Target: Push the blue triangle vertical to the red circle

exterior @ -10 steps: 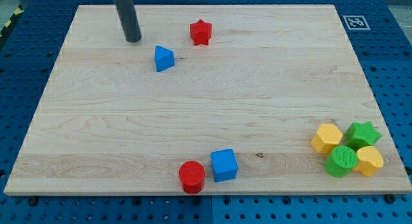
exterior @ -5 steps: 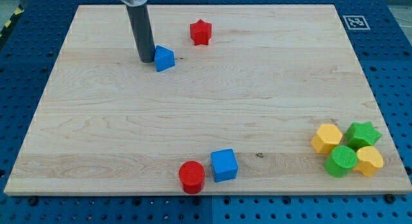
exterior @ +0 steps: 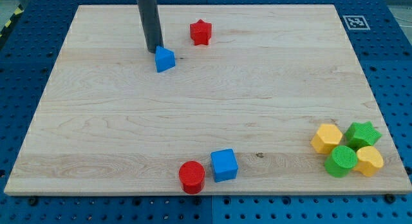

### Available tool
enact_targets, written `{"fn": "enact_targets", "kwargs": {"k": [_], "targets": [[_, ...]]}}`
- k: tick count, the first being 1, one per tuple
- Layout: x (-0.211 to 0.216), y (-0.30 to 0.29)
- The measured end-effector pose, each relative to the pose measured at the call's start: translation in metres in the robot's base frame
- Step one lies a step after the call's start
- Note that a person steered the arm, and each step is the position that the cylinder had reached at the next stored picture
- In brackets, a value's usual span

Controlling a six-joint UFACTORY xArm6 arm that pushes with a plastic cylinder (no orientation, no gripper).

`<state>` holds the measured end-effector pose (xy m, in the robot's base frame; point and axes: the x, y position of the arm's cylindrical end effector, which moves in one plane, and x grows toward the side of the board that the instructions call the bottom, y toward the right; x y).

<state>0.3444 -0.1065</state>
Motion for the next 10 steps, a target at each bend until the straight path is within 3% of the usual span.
{"fn": "enact_targets", "kwargs": {"k": [3,7,9,10], "targets": [[0.073,0.0],[0.053,0.0],[0.111,0.007],[0.116,0.018]]}}
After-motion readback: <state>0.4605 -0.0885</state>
